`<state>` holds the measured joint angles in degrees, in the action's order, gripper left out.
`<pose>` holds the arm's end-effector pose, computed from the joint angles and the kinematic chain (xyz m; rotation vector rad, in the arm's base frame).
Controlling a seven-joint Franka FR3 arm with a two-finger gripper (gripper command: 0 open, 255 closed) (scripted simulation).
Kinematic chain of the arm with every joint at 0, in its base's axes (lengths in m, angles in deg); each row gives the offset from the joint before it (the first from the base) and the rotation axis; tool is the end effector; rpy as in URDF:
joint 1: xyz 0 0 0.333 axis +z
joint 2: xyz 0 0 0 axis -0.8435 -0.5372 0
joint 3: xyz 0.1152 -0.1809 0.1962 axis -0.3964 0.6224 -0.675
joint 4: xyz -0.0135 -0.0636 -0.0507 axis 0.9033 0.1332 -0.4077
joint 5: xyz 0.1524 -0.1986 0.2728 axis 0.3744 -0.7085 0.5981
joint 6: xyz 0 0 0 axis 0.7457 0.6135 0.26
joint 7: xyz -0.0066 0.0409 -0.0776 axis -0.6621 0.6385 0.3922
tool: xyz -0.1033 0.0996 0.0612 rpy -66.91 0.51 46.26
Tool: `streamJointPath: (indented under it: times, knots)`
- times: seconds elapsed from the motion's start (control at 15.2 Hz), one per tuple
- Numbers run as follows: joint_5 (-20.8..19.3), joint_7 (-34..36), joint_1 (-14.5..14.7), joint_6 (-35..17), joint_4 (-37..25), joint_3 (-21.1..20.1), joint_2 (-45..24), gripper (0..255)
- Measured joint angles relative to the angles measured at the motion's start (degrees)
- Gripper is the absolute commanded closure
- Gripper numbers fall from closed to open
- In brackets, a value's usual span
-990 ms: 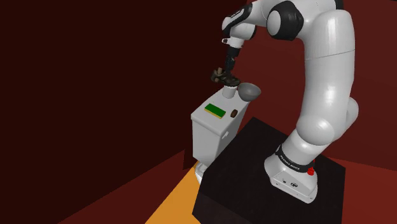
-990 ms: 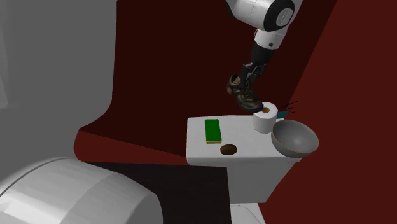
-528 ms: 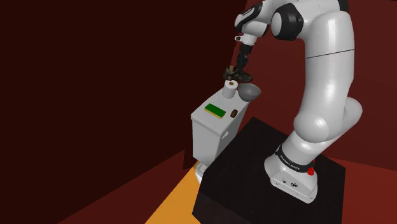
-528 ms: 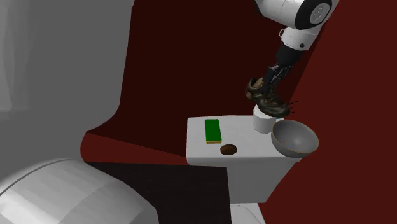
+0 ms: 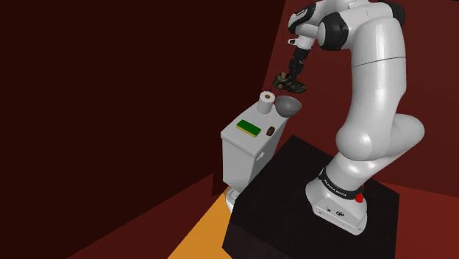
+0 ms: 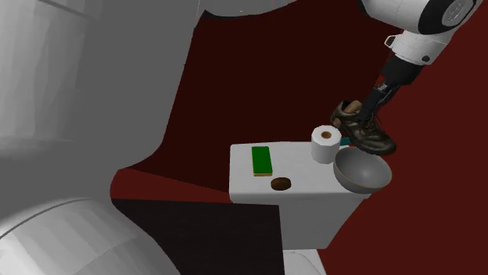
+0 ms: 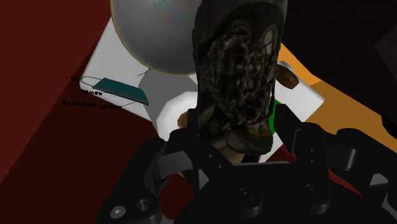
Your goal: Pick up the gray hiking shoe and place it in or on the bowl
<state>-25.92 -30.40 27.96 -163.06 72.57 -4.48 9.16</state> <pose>0.4229 -0.4968 0.2773 -2.7346 -1.0328 -0.0666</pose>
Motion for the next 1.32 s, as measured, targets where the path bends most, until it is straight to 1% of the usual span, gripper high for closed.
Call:
streamJointPath:
  times: [0.2, 0.33, 0.4, 0.66, 0.79, 0.92, 0.99, 1.32]
  knots:
    - [0.4, -2.4, -3.9, 3.2, -6.0, 0.0, -3.1, 255]
    - [1.6, -3.3, -3.9, 3.4, -6.1, -0.3, -3.0, 255]
    - [1.6, -3.5, -3.9, 3.4, -6.5, -0.2, -3.3, 255]
    - [2.2, -3.8, -3.8, -0.5, -6.2, -0.3, -3.8, 255]
    - [1.8, -4.0, -3.9, -7.2, -5.9, -0.6, -4.8, 255]
    - [1.5, -3.9, -4.4, -6.5, -5.6, -1.3, -4.9, 255]
    - [1.6, -4.0, -4.6, -7.7, -5.6, -1.8, -4.9, 255]
    - [1.1, -4.4, -5.7, -8.7, -5.0, -3.7, -4.5, 255]
